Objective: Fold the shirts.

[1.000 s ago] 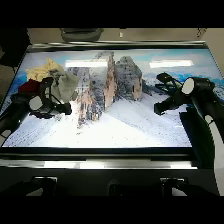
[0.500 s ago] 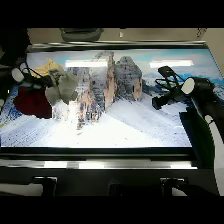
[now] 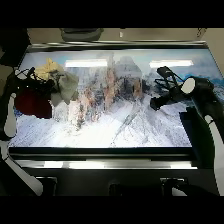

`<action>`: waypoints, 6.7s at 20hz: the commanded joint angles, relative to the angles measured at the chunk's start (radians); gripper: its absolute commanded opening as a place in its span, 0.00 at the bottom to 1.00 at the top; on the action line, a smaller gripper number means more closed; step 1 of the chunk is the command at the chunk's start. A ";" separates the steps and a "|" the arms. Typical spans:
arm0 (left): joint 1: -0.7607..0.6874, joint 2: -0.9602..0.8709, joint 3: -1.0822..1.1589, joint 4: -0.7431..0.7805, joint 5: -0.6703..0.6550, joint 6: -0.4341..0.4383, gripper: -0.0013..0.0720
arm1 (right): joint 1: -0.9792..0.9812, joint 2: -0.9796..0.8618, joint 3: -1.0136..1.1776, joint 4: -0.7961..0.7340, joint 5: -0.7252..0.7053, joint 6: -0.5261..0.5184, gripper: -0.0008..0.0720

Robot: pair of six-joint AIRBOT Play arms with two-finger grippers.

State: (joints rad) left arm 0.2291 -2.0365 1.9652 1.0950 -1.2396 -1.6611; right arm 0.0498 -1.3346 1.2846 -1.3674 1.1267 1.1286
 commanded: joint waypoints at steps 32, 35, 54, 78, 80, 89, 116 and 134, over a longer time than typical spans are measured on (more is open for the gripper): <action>-0.624 0.581 -0.717 -0.187 -0.058 0.269 0.92 | 0.000 0.160 -0.174 0.039 0.231 -0.125 0.99; -0.455 0.681 -0.652 -0.121 -0.124 0.280 0.92 | -0.014 0.113 -0.173 0.051 0.255 -0.164 0.99; -0.723 0.933 -1.553 -0.654 0.629 0.384 0.91 | -0.259 -0.089 -0.320 0.333 0.227 -0.224 0.98; -0.564 1.245 -1.129 -0.483 0.711 0.457 0.05 | -0.109 0.196 -0.040 0.128 -0.049 -0.197 0.07; -0.466 1.345 -1.004 -0.480 0.713 0.449 0.05 | -0.116 0.371 0.114 -0.010 -0.132 -0.179 0.07; -0.069 1.528 -0.696 -0.480 0.662 0.246 0.05 | -0.116 0.821 0.281 -0.164 -0.196 -0.039 0.07; -0.081 0.458 -0.717 -0.369 0.142 0.357 0.95 | -0.129 -0.365 0.312 0.329 -0.032 -0.057 0.92; -0.035 0.743 -1.270 -0.076 0.130 0.378 0.77 | -0.356 -0.067 -0.183 0.273 0.374 -0.173 0.96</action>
State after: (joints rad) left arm 0.2226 -1.3018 0.7502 1.0275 -1.2053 -1.3037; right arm -0.3035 -1.4147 1.1469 -1.0977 1.5162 0.9596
